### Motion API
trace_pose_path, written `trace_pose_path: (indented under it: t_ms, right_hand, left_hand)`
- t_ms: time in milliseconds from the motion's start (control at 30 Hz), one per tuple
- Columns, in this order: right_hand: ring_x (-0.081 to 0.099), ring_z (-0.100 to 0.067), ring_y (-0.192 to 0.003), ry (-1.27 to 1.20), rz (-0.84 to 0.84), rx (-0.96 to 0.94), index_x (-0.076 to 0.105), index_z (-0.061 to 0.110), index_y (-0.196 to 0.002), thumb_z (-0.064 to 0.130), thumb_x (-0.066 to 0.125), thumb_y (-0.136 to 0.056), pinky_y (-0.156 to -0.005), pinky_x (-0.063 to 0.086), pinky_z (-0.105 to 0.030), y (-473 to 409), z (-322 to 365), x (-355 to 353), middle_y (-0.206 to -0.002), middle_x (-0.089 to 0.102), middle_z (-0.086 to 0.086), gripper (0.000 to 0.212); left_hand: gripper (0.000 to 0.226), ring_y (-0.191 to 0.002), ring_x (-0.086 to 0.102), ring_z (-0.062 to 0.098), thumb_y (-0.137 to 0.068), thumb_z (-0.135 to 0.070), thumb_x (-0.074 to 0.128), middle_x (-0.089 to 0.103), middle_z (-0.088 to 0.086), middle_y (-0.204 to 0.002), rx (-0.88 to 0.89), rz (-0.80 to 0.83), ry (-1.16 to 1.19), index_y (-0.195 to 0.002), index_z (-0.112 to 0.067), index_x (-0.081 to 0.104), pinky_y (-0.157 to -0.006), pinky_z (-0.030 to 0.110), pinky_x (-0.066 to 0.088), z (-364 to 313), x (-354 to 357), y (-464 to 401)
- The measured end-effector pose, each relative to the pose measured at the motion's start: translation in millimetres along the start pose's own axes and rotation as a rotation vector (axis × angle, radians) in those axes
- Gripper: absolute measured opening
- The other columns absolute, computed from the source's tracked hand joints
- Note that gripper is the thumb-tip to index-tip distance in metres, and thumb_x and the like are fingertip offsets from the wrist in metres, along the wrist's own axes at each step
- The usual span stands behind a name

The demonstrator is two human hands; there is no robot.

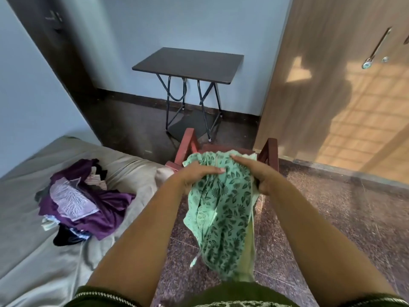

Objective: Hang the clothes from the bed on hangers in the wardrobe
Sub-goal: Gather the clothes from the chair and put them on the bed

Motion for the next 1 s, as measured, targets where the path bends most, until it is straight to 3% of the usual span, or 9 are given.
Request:
trace_pose_path:
  t_ms: [100, 200, 333, 400, 500, 633, 767, 900, 1000]
  right_hand:
    - [0.066, -0.032, -0.106, 0.065, 0.104, -0.142, 0.064, 0.007, -0.119, 0.037, 0.071, -0.076, -0.093, 0.053, -0.044, 15.6, 42.1, 15.2, -0.113, 0.069, -0.017, 0.053]
    - [0.068, -0.03, -0.1, 0.174, 0.271, -0.255, 0.066, 0.007, -0.113, 0.022, 0.06, -0.088, -0.086, 0.056, -0.039, 31.3, 79.7, 51.7, -0.112, 0.07, -0.016, 0.03]
    - [0.068, -0.013, -0.093, 0.412, 0.269, -0.396, 0.068, 0.022, -0.093, 0.03, 0.059, -0.091, -0.08, 0.052, -0.028, 37.8, 120.0, 115.4, -0.101, 0.071, 0.002, 0.012]
    - [0.07, -0.004, -0.071, 0.424, 0.312, -0.469, 0.067, 0.026, -0.09, 0.034, 0.061, -0.089, -0.068, 0.053, -0.021, 40.4, 134.3, 151.1, -0.085, 0.073, 0.005, 0.01]
    - [0.072, -0.019, -0.083, 0.378, 0.4, -0.55, 0.07, 0.022, -0.096, 0.035, 0.065, -0.08, -0.084, 0.053, -0.035, 40.6, 152.7, 210.2, -0.095, 0.074, -0.007, 0.021]
    - [0.069, -0.031, -0.094, 0.281, 0.58, -0.56, 0.069, 0.012, -0.102, 0.025, 0.064, -0.083, -0.093, 0.051, -0.044, 33.6, 166.7, 294.1, -0.099, 0.073, -0.013, 0.024]
    - [0.067, -0.035, -0.102, 0.336, 0.71, -0.52, 0.069, 0.014, -0.103, 0.031, 0.067, -0.073, -0.095, 0.05, -0.046, 15.8, 157.2, 375.5, -0.104, 0.071, -0.015, 0.035]
    - [0.067, -0.035, -0.101, 0.476, 0.736, -0.404, 0.069, 0.018, -0.104, 0.039, 0.067, -0.075, -0.1, 0.046, -0.052, -36.0, 124.5, 449.5, -0.106, 0.071, -0.015, 0.035]
    - [0.06, -0.034, -0.111, 0.625, 0.666, -0.307, 0.069, 0.029, -0.103, 0.052, 0.068, -0.069, -0.104, 0.041, -0.053, -88.5, 95.0, 497.4, -0.122, 0.063, -0.013, 0.042]
  left_hand:
    - [0.104, -0.132, 0.048, 0.024, -0.048, -0.06, 0.09, 0.055, 0.001, -0.14, 0.103, -0.023, 0.045, -0.137, -0.022, 0.052, -0.112, 0.052, 0.033, -32.7, -22.4, 17.9]
    - [0.09, -0.141, 0.035, 0.02, -0.053, -0.062, 0.085, 0.049, -0.004, -0.145, 0.18, -0.074, 0.079, -0.132, -0.027, 0.058, -0.117, 0.055, 0.019, -64.4, -54.6, 50.7]
    - [0.092, -0.133, 0.046, 0.027, -0.06, -0.048, 0.089, 0.057, 0.001, -0.137, 0.266, -0.187, 0.185, -0.139, -0.021, 0.05, -0.11, 0.059, 0.029, -80.1, -106.3, 90.7]
    - [0.094, -0.127, 0.052, 0.027, -0.059, -0.045, 0.09, 0.062, 0.003, -0.131, 0.317, -0.298, 0.18, -0.138, -0.018, 0.048, -0.107, 0.056, 0.036, -92.7, -122.4, 124.8]
    - [0.109, -0.12, 0.057, 0.024, -0.053, -0.043, 0.093, 0.06, 0.006, -0.131, 0.371, -0.531, 0.251, -0.142, -0.017, 0.034, -0.101, 0.051, 0.045, -100.3, -164.5, 168.5]
    - [0.126, -0.123, 0.055, 0.032, -0.043, -0.045, 0.097, 0.054, 0.009, -0.14, 0.466, -0.698, 0.258, -0.148, -0.024, 0.029, -0.1, 0.057, 0.044, -99.9, -227.5, 228.2]
    - [0.139, -0.133, 0.045, 0.034, -0.044, -0.047, 0.095, 0.042, 0.008, -0.15, 0.424, -0.859, 0.259, -0.153, -0.025, 0.011, -0.104, 0.061, 0.038, -75.7, -276.9, 274.6]
    - [0.134, -0.143, 0.025, 0.033, -0.059, -0.038, 0.086, 0.025, 0.011, -0.157, 0.299, -0.97, 0.292, -0.154, -0.013, -0.007, -0.115, 0.06, 0.02, -24.4, -325.7, 288.3]
    - [0.136, -0.14, 0.032, 0.033, -0.056, -0.044, 0.086, 0.032, 0.014, -0.154, 0.196, -0.982, 0.326, -0.154, -0.012, -0.002, -0.114, 0.055, 0.026, 29.4, -376.4, 276.6]
Point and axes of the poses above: each hand's wrist, its own y-axis away from the middle knuckle, its own x-axis out of the palm, z = x × y, the point moved 4 cm from there along -y, towards the middle knuckle
